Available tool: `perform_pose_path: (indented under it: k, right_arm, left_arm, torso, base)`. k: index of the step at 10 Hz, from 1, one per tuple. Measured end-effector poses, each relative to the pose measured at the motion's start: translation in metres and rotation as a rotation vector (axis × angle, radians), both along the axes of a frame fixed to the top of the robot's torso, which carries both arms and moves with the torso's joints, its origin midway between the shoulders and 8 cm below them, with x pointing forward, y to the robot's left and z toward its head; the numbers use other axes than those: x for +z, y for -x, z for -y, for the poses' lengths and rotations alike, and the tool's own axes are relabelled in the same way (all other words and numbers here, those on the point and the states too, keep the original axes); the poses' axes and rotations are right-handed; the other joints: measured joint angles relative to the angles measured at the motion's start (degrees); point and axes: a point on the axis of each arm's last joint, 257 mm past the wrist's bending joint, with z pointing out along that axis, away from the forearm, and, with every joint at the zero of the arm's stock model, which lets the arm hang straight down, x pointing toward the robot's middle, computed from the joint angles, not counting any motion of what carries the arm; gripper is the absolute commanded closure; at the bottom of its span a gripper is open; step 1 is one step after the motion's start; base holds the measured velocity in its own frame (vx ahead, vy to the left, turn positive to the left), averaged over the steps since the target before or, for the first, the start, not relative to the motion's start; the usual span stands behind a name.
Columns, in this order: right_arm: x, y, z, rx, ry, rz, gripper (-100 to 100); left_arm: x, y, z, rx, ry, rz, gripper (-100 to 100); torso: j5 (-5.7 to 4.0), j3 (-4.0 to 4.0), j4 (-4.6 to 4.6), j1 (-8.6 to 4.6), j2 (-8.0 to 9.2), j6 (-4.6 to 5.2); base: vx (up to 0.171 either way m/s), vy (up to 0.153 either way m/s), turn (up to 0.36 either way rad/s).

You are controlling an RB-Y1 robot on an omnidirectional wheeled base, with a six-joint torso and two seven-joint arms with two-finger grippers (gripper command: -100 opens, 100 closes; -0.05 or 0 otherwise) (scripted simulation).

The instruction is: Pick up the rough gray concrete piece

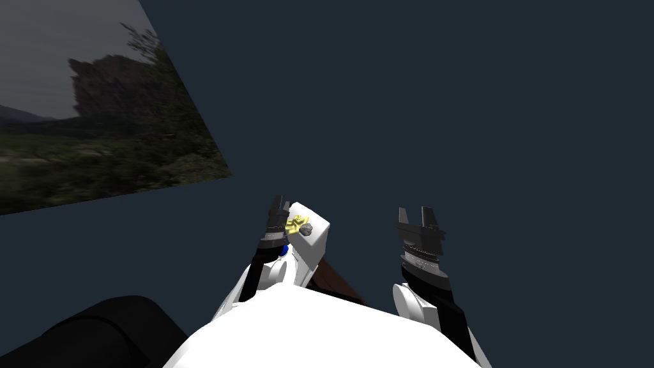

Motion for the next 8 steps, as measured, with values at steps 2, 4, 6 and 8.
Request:
perform_pose_path:
  k: [2,4,6,8]
  right_arm:
    - [0.000,0.000,0.000,0.000,0.000,0.000,0]
    - [0.000,0.000,0.000,0.000,0.000,0.000,0]
    - [0.000,0.000,0.000,0.000,0.000,0.000,0]
    - [0.000,0.000,0.000,0.000,0.000,0.000,0]
  left_arm:
    - [-0.006,-0.004,0.003,-0.020,-0.033,-0.032,-100]
    - [-0.017,-0.011,0.005,-0.039,-0.064,-0.088,-100]
    - [-0.028,-0.016,0.003,-0.048,-0.080,-0.139,-100]
    - [-0.040,-0.022,0.002,-0.053,-0.088,-0.196,-100]
  torso:
    - [0.01,0.00,0.00,0.06,0.01,0.00]
    - [0.02,0.00,0.00,0.11,0.01,0.00]
    - [0.02,0.00,0.00,0.08,0.00,0.00]
    - [0.02,0.01,0.00,0.11,0.02,0.00]
  base:
    - [-0.002,0.013,-0.020]
    - [-0.002,0.024,-0.025]
    - [-0.002,0.018,-0.013]
    - [-0.005,0.023,-0.024]
